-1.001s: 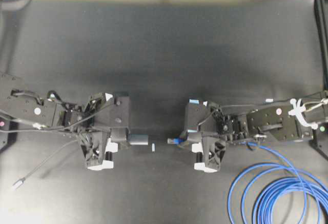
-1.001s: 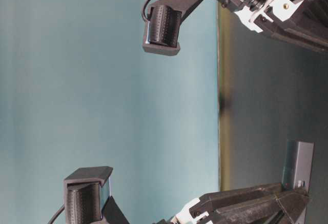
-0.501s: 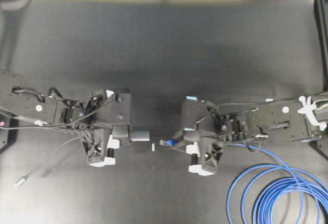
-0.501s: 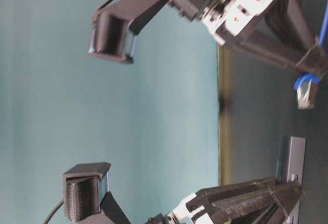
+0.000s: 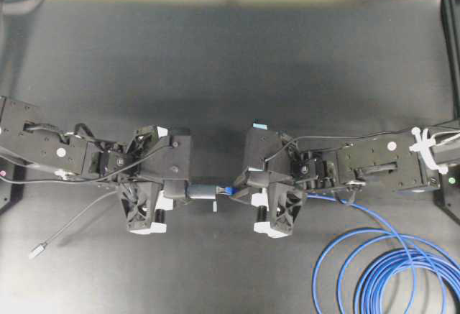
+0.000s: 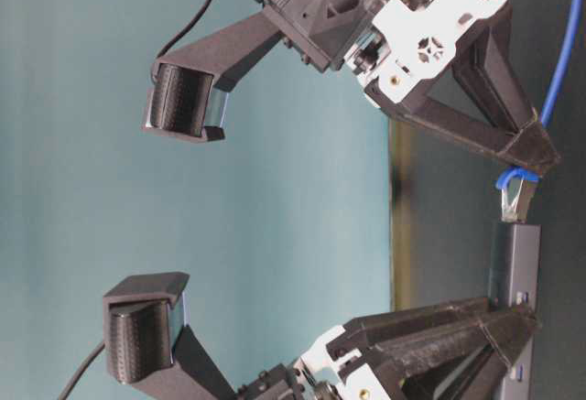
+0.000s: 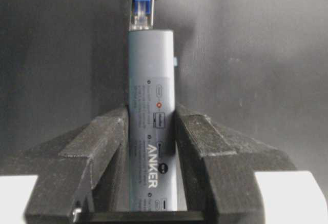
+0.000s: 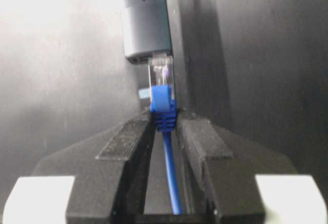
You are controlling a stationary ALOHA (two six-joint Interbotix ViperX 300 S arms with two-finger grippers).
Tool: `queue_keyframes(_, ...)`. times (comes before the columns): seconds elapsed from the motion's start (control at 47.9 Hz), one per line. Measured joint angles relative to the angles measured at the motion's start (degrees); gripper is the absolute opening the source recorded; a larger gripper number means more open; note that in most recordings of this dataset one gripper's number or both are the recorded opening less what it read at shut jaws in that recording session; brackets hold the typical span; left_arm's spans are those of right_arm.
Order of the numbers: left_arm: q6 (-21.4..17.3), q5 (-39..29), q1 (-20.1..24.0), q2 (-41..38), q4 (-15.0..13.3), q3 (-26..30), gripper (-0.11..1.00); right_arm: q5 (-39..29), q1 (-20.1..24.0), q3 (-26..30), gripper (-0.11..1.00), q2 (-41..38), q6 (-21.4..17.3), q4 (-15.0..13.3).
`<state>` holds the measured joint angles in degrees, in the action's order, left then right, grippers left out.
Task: Insert the LAN cable into the hub.
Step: 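Align the blue plug with the hub's port and push it in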
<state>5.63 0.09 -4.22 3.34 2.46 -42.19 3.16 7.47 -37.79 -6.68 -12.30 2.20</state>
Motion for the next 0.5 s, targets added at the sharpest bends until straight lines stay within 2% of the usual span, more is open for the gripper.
queue_keyframes(0.313, -0.2, -0.2, 0.0, -0.2, 0.0, 0.2, 0.28, -3.2, 0.4, 1.5, 0.13, -0.6, 0.3, -0.2)
queue_keyframes(0.501, -0.5, -2.5, 0.0, -0.8, 0.0, 1.2, 0.28, -4.4, 0.4, 2.5, 0.13, -1.2, 0.4, -0.4)
